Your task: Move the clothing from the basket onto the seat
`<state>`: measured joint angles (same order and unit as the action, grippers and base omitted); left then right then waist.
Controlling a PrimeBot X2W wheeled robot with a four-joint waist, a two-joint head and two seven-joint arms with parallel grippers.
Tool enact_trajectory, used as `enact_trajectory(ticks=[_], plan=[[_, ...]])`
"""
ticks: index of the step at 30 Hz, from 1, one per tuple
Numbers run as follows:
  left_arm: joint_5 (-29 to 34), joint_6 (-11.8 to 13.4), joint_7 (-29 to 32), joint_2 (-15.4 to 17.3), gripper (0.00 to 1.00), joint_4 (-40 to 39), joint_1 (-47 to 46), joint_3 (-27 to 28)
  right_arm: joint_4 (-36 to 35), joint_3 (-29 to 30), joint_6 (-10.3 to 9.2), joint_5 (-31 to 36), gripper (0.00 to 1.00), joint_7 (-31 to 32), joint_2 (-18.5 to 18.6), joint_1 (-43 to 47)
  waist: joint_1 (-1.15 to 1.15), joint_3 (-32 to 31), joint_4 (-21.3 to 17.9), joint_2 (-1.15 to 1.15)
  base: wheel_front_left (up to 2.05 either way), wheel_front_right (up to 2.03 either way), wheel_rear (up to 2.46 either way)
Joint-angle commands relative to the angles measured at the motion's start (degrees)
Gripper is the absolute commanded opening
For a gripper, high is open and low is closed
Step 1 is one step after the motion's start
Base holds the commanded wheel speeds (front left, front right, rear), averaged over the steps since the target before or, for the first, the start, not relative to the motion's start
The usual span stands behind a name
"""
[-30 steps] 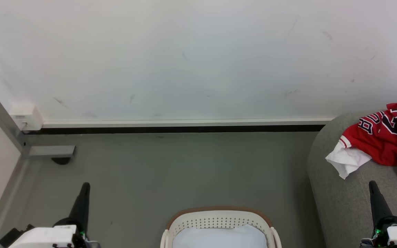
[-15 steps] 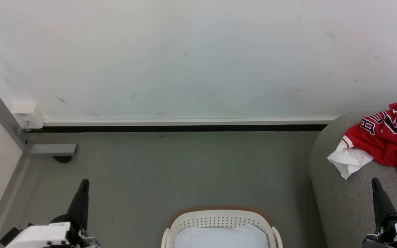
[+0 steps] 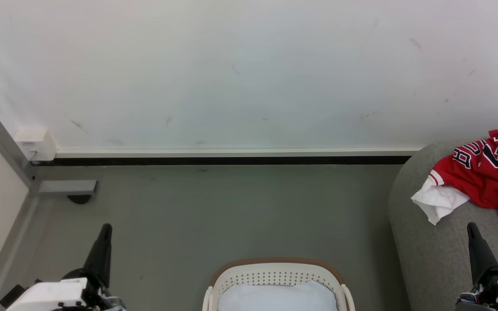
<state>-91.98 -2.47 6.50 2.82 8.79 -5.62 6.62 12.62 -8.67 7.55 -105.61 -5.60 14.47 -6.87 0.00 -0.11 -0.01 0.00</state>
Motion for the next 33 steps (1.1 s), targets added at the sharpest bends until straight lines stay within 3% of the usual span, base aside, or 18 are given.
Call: enact_trajectory(ticks=[1,33], plan=[[-0.7,0.0,0.2,0.1,0.0,-0.2,-0.5,0.2,-0.3,-0.1,-0.12,-0.5,0.0,-0.2,0.4,-0.4,0.0,0.0,0.0,0.0,0.0,0.0,0.0],[-0.7,0.0,0.2,0.1,0.0,-0.3,-0.5,0.2,-1.2,-3.1,-0.12,-3.2,0.0,-2.8,2.9,-0.6,0.0,0.0,0.0,0.0,0.0,0.0,0.0]])
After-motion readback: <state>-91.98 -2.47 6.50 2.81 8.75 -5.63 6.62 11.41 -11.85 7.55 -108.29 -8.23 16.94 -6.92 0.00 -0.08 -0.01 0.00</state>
